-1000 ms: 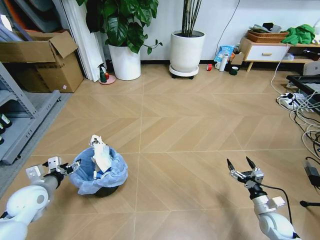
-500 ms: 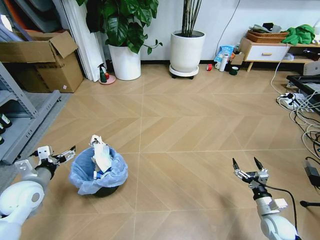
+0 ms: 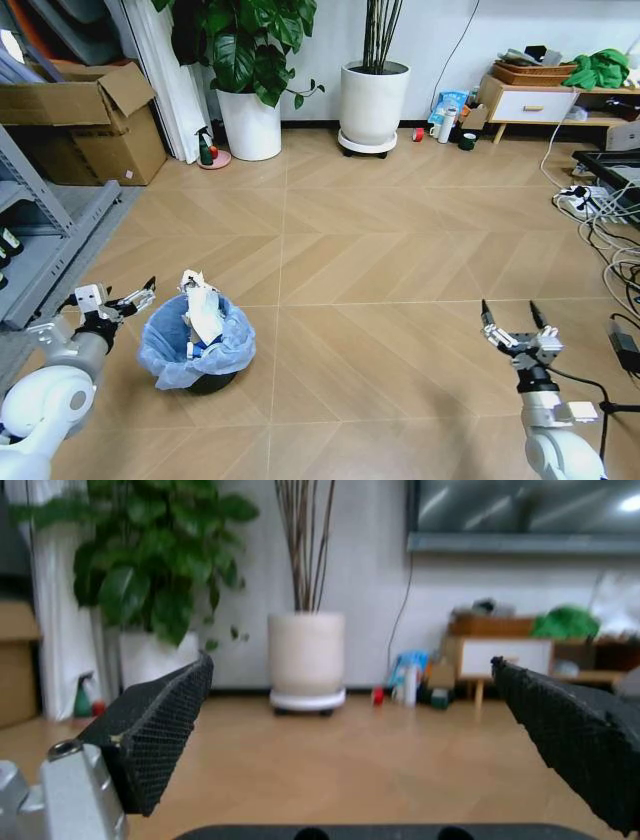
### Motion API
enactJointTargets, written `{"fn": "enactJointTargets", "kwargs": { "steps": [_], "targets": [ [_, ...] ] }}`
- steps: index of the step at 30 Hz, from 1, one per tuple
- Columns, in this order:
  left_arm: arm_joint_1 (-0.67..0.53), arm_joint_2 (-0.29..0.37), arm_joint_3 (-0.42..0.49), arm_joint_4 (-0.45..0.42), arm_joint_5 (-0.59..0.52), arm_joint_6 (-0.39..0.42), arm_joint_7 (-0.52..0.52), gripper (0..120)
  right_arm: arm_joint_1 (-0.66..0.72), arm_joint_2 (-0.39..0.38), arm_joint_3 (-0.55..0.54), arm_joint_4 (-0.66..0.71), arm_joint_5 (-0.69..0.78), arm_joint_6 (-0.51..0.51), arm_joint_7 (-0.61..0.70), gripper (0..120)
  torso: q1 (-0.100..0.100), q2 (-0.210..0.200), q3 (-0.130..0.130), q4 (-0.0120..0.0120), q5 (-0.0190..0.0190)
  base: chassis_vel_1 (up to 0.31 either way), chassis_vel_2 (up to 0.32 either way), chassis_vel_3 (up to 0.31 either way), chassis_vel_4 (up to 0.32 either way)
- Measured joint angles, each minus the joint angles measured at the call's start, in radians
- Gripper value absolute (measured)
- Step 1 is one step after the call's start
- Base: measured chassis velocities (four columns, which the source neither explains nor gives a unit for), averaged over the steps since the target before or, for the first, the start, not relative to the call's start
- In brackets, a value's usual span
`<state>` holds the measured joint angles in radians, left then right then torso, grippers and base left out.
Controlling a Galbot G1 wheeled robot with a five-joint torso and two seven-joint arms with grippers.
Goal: Pick up the trash bin and place the garbage on the floor into it.
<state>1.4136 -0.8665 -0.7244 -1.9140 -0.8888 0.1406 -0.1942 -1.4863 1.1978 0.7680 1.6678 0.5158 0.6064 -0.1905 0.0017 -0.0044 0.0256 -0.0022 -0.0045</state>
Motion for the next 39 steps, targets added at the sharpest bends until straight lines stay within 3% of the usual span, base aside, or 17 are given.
{"fn": "enactJointTargets", "kwargs": {
  "steps": [8, 14, 20, 30, 39],
  "targets": [
    [0.035, -0.101, -0.114, -0.019, 0.088, -0.046, 0.058, 100, 0.034, 0.059, 0.105, 0.066, 0.022, 0.002, -0.03, 100, 0.0, 0.0, 0.0, 0.0001, 0.0, 0.0, 0.0, 0.0, 0.0],
    [0.064, -0.158, -0.182, -0.036, 0.149, -0.095, 0.127, 100, 0.035, 0.09, 0.119, 0.131, 0.036, -0.002, -0.042, 100, 0.0, 0.0, 0.0, 0.0001, -0.0001, 0.0, 0.0, 0.0, 0.0],
    [0.1, -0.216, -0.176, -0.032, 0.224, -0.154, 0.184, 100, 0.045, 0.109, 0.004, 0.123, 0.06, 0.035, -0.096, 100, 0.0, 0.0, 0.0, 0.0, 0.0, 0.0, 0.0, 0.0, 0.0],
    [0.086, -0.27, -0.068, 0.06, 0.29, -0.224, 0.234, 100, 0.139, 0.184, -0.229, -0.067, 0.081, 0.096, -0.195, 100, 0.0, 0.0, 0.0, 0.0, -0.0002, 0.0, 0.0, 0.0, 0.0],
    [0.078, -0.286, -0.041, 0.059, 0.313, -0.211, 0.235, 100, 0.17, 0.204, -0.282, -0.102, 0.067, 0.101, -0.208, 100, 0.0, 0.0, 0.0, 0.0001, -0.0002, 0.0, 0.0, 0.0, 0.0]
  ]
}}
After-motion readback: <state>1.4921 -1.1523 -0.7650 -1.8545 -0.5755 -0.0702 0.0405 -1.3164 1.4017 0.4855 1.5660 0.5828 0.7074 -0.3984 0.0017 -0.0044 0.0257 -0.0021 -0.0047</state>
